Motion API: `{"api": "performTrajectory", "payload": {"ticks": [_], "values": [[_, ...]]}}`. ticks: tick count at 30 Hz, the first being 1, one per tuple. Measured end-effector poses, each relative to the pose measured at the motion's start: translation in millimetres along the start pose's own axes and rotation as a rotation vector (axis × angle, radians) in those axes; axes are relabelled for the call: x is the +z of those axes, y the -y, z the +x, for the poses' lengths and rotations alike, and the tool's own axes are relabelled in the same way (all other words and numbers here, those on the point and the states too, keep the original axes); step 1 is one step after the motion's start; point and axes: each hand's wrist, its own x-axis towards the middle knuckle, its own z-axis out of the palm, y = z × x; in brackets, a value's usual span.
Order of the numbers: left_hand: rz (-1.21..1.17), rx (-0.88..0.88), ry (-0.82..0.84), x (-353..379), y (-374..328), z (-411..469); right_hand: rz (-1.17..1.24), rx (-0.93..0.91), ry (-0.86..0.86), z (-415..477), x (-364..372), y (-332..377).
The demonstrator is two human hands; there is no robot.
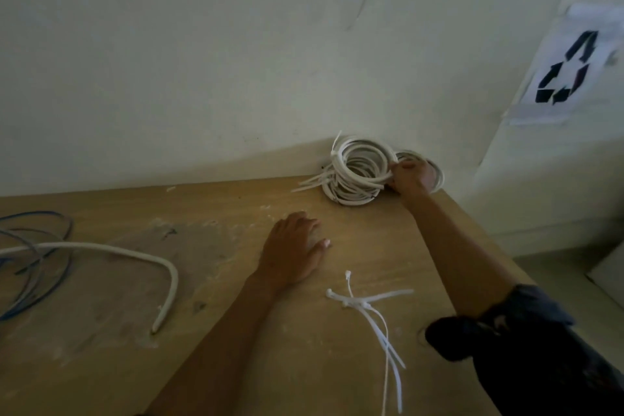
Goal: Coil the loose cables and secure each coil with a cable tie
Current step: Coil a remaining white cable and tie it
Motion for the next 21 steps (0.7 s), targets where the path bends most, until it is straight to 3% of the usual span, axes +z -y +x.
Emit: {"api": "performTrajectory", "payload": {"ticks": [5, 13, 15, 21], "values": [[-0.014, 0.006, 0.021, -1.5, -1.4, -1.0, -0.011, -0.11, -0.117, -13.7, -6.7, 4.9], [0.016, 0.049, 0.106, -13.1, -2.0, -8.9, -0.017, -0.352, -0.049, -83.6, 6.7, 5.2], [0.005, 0.058, 0.136, -19.8, 0.3, -18.6, -0.051, -0.428, 0.078, -111.0, 16.1, 9.6], [-0.035, 0.098, 0.099, -48.5, 17.6, -75.6, -0.298, -0.594, 0.726, -195.7, 65.6, 29.2]]}}
